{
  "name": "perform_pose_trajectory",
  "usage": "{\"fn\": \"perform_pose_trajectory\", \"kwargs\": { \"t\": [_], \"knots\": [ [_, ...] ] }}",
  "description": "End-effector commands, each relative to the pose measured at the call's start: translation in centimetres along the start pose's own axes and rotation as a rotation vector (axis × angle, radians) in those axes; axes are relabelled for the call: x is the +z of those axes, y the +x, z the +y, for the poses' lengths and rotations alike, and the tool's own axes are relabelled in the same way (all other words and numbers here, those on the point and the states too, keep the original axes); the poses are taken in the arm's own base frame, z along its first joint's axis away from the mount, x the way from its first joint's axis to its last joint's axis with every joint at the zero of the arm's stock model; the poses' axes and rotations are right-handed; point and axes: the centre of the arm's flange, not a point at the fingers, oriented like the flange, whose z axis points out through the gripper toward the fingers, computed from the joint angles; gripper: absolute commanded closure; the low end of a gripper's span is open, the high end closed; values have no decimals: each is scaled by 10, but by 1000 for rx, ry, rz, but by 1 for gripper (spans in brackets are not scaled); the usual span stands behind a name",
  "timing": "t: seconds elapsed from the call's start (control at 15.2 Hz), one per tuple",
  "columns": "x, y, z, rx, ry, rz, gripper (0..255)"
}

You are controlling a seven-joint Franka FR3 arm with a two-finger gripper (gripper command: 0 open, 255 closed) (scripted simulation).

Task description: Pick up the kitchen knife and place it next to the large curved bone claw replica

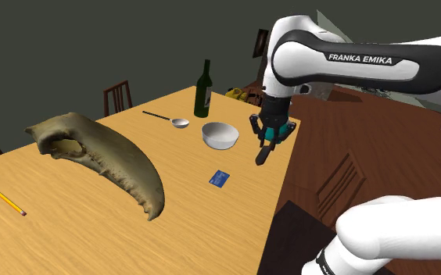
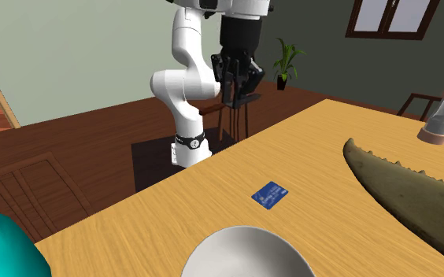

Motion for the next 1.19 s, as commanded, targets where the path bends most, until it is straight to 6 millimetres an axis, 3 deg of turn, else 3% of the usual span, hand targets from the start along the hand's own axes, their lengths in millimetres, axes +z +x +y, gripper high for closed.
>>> {"fn": "perform_pose_trajectory", "kwargs": {
  "t": [0.0,0.2,1.12],
  "knots": [
    [-10,1,1,0,0,0,255],
    [-26,1,3,0,0,0,255],
    [-37,-169,-69,0,0,0,255]
  ]
}}
